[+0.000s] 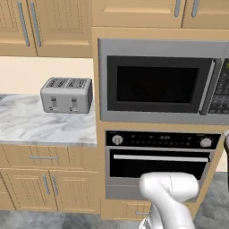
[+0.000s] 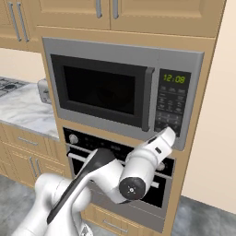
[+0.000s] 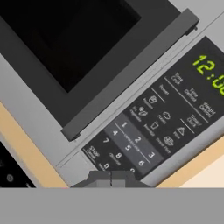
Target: Place the bowl containing the garlic and eggplant in the microwave. Close the microwave door and press the start button to microwave the meal.
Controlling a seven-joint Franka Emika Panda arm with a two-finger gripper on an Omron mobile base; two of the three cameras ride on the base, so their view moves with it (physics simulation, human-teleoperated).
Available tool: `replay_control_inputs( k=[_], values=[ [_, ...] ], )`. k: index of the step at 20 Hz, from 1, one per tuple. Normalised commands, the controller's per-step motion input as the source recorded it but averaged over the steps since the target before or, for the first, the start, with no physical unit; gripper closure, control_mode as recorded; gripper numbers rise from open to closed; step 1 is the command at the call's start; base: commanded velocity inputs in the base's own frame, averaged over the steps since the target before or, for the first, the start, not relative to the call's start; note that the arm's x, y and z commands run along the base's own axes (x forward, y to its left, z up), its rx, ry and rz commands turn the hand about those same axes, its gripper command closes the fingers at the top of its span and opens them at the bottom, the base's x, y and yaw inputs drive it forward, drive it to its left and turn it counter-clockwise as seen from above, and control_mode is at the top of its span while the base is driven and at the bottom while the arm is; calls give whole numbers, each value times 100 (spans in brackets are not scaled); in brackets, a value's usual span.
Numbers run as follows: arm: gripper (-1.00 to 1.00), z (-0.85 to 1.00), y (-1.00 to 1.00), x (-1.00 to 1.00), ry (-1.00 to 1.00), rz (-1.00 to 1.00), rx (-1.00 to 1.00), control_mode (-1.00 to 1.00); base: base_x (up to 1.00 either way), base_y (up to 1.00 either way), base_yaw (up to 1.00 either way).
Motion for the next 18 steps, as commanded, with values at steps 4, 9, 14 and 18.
replay_control_inputs(
  k=[4,9,14,18],
  values=[
    [100,-10,-24,30,0,0,0,-100,0,0,0],
    [100,-8,-28,23,0,0,0,-100,0,0,0],
    [100,-9,-20,19,-1,0,0,-100,0,0,0],
    [100,-17,-16,17,-1,0,0,-100,0,0,0]
  ],
)
